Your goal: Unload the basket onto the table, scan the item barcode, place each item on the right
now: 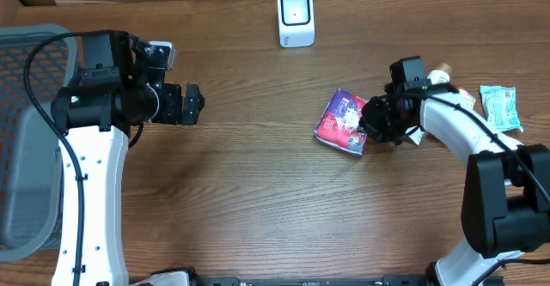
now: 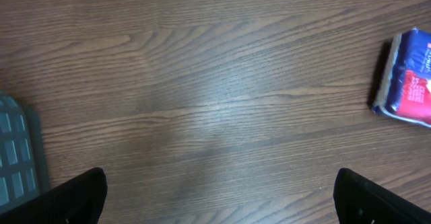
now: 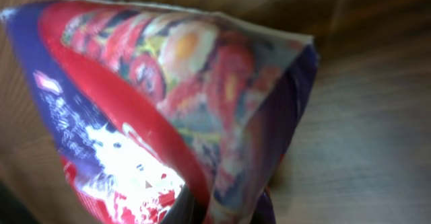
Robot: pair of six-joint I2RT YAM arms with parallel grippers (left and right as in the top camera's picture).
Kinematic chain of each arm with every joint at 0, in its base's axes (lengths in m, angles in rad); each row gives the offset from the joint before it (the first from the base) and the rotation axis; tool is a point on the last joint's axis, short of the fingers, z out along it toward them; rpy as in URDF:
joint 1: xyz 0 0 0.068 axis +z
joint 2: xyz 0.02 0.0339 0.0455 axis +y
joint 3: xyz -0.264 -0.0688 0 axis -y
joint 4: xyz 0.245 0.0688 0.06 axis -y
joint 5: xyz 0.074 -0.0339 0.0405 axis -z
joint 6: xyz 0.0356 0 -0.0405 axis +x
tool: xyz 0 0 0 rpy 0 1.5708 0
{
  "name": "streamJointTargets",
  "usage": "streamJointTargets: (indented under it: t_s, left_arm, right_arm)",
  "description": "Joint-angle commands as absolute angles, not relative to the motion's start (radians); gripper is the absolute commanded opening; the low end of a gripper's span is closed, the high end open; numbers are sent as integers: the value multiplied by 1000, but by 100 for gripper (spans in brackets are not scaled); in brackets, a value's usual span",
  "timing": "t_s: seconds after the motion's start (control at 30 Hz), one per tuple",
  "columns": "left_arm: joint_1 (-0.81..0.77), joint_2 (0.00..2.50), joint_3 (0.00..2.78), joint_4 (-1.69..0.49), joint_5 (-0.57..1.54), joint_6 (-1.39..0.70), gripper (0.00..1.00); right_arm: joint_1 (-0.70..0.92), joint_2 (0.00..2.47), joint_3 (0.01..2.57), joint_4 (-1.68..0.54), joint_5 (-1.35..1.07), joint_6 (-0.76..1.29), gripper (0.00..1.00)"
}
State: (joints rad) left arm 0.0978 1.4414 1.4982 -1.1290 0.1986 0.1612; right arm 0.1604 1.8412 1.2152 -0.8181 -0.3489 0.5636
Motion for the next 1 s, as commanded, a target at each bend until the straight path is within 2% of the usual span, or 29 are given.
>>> streamJointTargets:
  t_s: [0.0,0.13,0.4,0.6,0.7,0.97]
  left_arm:
    - [91,1442,1501,-1125,207,179,100]
    - [91,1442,1501,-1125,207,179,100]
    - [91,1442,1501,-1125,207,179,100]
    - [91,1442,1501,-1125,207,179,99]
    - [91,1442,1501,-1125,207,179,100]
    - [91,1442,1501,-1125,207,179,100]
  right_arm:
    - [203,1784,1401,-957,-193,405,4]
    - [324,1784,1544,-1138,123,388,4]
    - [586,1869,1560,-1217,560,422,4]
    - [627,2005,1560,-1317,830,441,3]
    - [614,2022,1560,-1341,880,440,3]
    - [598,2022,1560,-1323,832,362,4]
